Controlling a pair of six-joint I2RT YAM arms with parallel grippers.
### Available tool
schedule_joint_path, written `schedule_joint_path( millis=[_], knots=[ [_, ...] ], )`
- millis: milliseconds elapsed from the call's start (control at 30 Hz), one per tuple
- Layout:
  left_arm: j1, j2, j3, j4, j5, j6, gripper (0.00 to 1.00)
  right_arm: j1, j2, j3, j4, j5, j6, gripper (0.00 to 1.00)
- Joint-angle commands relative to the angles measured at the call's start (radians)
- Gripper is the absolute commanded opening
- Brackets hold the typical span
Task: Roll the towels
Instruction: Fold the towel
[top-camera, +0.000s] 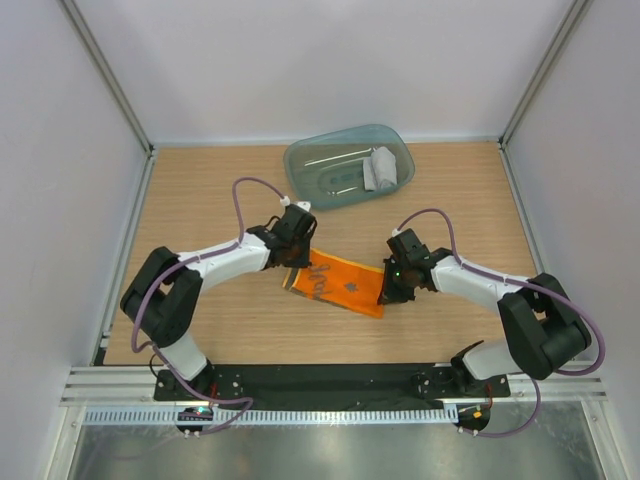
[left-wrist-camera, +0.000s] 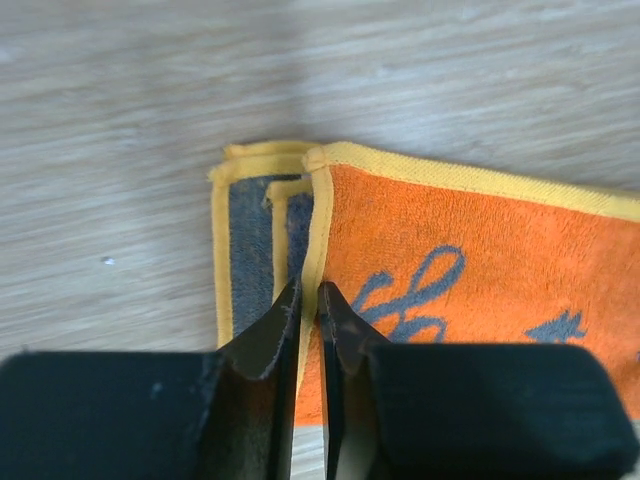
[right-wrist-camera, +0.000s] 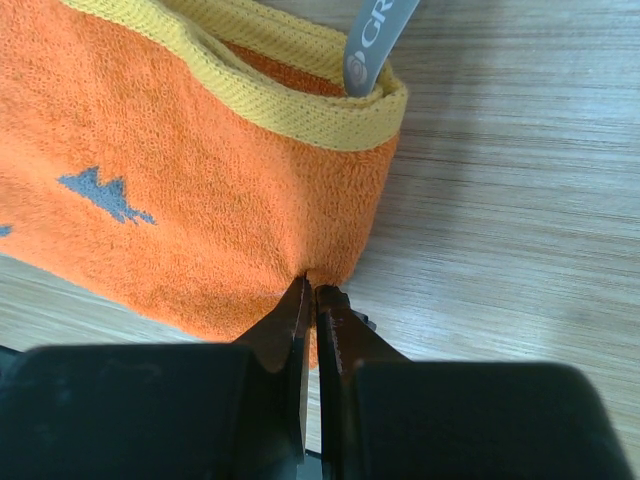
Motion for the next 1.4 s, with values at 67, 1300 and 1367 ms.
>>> schedule_joint_path(
  millis=[67, 1300, 1367],
  knots=[
    [-0.001, -0.029, 0.055, -0.074, -0.137, 0.035, 0.15, 0.008, 0.017, 0.009, -0.005, 0.017, -0.016, 0.05],
    [-0.101, -0.068, -0.115, -0.016, -0.068, -0.103, 0.24, -0.203, 0.138, 0.107, 0.182, -0.079, -0.003, 0.01],
    [-0.096, -0.051, -0.126, -0.007, -0.068, -0.101, 0.25, -0.21, 0.155, 0.094, 0.196, -0.084, -0.006, 0.01]
  ],
)
